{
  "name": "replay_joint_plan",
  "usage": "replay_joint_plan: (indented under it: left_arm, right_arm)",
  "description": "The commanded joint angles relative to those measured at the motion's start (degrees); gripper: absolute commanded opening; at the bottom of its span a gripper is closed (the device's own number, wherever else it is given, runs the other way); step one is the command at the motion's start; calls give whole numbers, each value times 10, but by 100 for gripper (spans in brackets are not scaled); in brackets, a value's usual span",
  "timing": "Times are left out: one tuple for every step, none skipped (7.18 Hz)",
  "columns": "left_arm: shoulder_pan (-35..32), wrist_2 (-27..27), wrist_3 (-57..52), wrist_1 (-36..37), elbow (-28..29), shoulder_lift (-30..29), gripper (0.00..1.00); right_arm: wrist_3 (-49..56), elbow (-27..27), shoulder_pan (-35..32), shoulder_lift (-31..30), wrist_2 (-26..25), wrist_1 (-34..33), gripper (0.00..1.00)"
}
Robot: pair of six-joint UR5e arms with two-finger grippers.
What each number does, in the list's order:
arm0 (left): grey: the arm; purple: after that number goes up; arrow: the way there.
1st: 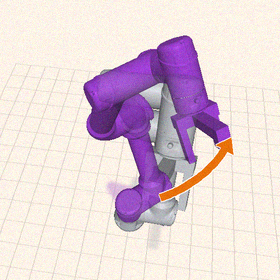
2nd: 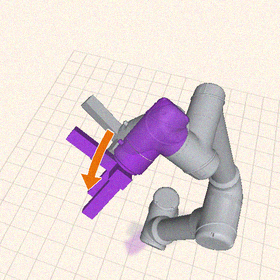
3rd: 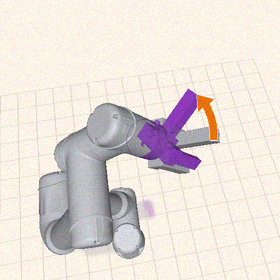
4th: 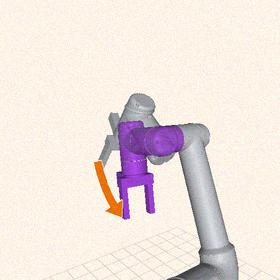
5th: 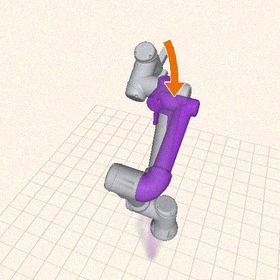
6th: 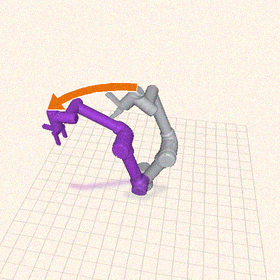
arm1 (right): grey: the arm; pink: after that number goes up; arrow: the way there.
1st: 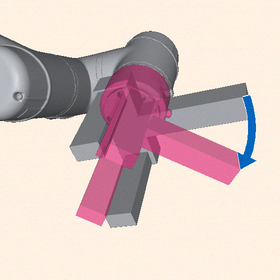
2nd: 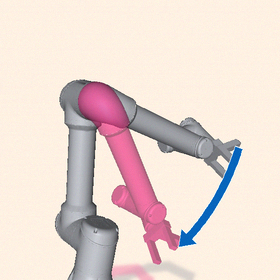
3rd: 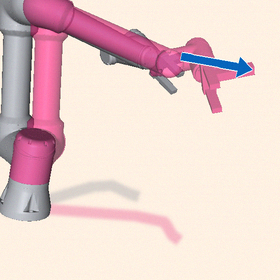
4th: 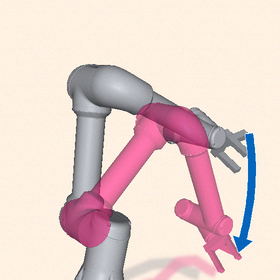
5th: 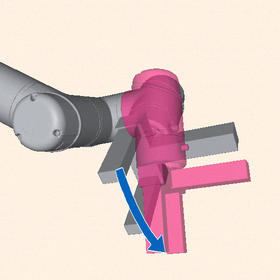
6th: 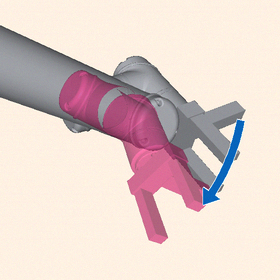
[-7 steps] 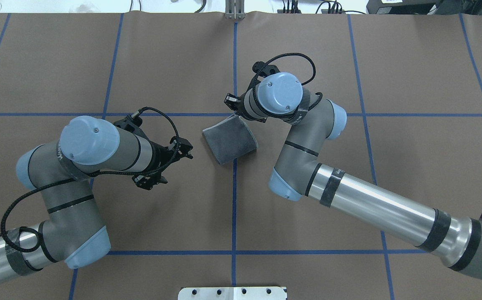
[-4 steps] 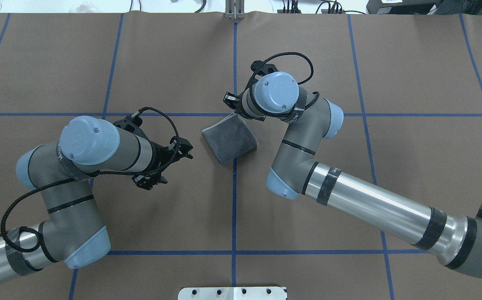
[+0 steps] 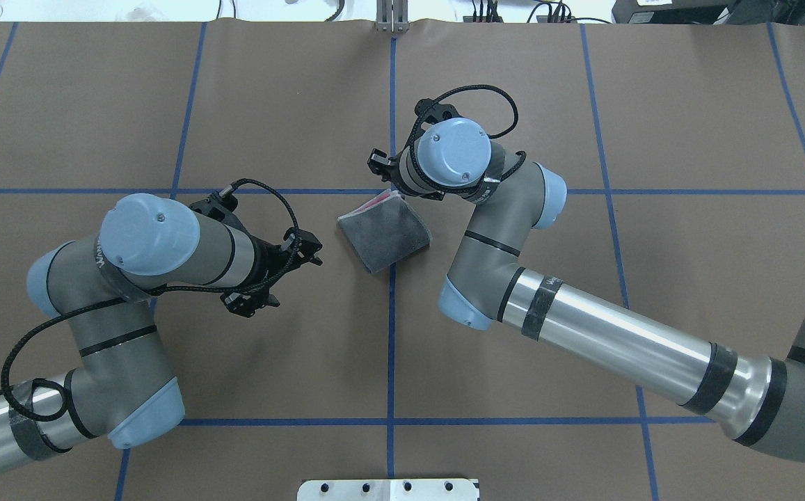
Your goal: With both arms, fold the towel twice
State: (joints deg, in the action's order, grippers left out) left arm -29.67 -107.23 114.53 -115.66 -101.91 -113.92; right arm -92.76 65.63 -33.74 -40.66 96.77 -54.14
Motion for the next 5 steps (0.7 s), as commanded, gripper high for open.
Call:
replay_joint_plan:
  left_arm:
    - [-20, -4, -9, 0, -15, 0, 99]
    - [-51, -27, -11, 1, -16, 3, 99]
    - [-85, -66, -45, 2, -21, 5, 99]
    - [-124, -102, -89, 9, -23, 13, 99]
    - [-156, -125, -147, 10, -26, 30, 99]
  right_arm:
    - [19, 9, -25, -3, 23, -1, 100]
    - [20, 41, -41, -26, 58, -18, 100]
    - [34, 102, -57, -68, 75, -47, 100]
    - [64, 159, -78, -108, 105, -87, 100]
    - [92, 222, -109, -160, 141, -121, 100]
